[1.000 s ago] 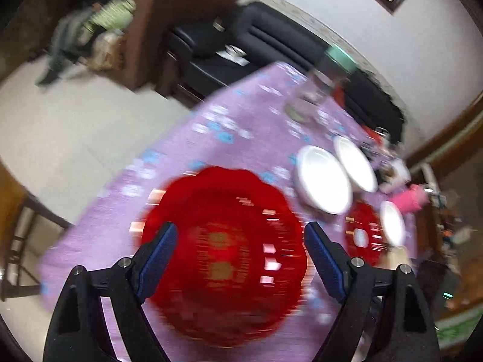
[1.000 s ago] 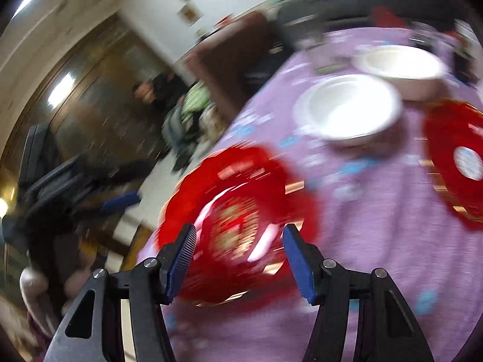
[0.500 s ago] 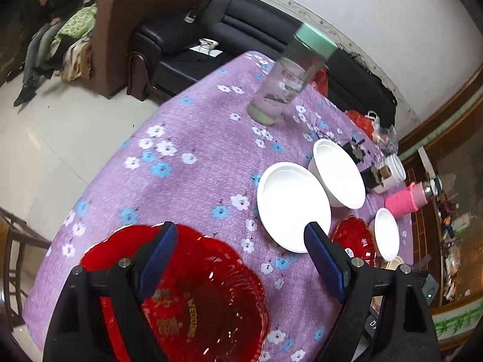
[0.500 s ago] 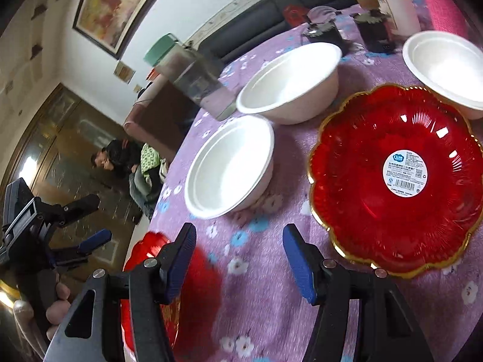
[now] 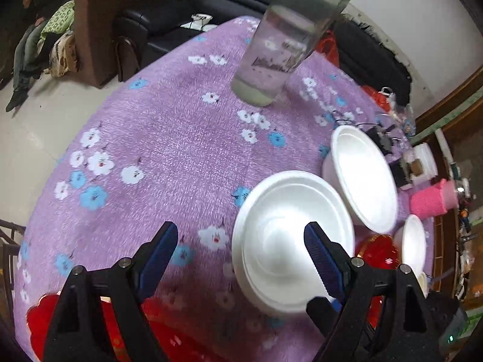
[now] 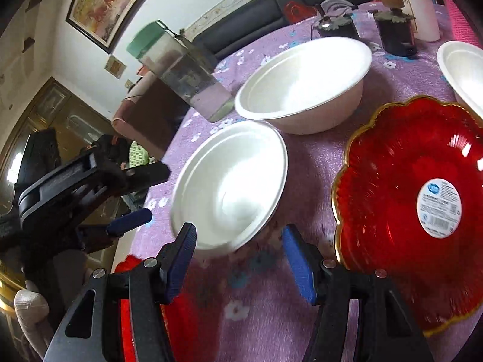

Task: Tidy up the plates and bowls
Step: 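Grasp the white paper bowl rim with the left gripper while the right gripper grasps it, then lower the white bowl into the large red plate and open both grippers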

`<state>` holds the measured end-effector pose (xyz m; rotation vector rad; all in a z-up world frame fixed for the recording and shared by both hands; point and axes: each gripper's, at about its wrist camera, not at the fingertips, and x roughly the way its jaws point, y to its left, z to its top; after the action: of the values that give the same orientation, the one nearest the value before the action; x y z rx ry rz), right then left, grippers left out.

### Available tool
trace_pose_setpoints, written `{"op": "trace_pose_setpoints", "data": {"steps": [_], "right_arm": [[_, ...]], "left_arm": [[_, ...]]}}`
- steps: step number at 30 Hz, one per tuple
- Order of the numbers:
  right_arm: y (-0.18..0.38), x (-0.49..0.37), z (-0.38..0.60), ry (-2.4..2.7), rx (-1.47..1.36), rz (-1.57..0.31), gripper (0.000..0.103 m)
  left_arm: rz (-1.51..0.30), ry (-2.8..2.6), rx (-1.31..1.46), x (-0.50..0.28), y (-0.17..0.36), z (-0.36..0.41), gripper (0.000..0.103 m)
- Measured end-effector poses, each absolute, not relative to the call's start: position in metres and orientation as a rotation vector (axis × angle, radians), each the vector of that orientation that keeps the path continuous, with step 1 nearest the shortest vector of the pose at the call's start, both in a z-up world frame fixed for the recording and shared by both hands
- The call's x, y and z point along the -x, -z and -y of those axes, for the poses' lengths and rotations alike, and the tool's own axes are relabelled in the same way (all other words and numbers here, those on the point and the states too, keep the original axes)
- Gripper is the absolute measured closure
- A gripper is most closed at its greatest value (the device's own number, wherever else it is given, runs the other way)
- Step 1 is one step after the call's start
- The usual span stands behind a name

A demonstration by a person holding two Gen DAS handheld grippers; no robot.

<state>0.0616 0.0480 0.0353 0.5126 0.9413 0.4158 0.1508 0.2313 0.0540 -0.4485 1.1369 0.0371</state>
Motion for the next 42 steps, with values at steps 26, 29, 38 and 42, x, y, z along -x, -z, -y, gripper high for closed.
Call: {"op": "trace_pose_setpoints", "data": {"steps": [26, 29, 38, 42], "right_arm": [[-0.048, -0.057, -0.04, -0.438, -0.49, -0.849, 0.078], [-0.058, -0.045, -0.046, -0.455, -0.453, -0.822, 0.078], [-0.075, -0.005, -0.077, -0.569, -0.369, -0.791, 0.078], [-0.083, 0.02, -0.1, -0.609, -0.297, -0.776, 0.078]], "left_arm": [[-1.124, -0.012, 0.29, -0.119, -0.068, -0.208, 0.092], [-1.093, -0.021, 0.28, -0.106, -0.078, -0.209, 0.092], [-1.031, -0.076, 0.357, -0.048, -0.095, -0.243, 0.091], [-1.013, -0.105, 0.396, -0.014, -0.095, -0.262, 0.091]]}}
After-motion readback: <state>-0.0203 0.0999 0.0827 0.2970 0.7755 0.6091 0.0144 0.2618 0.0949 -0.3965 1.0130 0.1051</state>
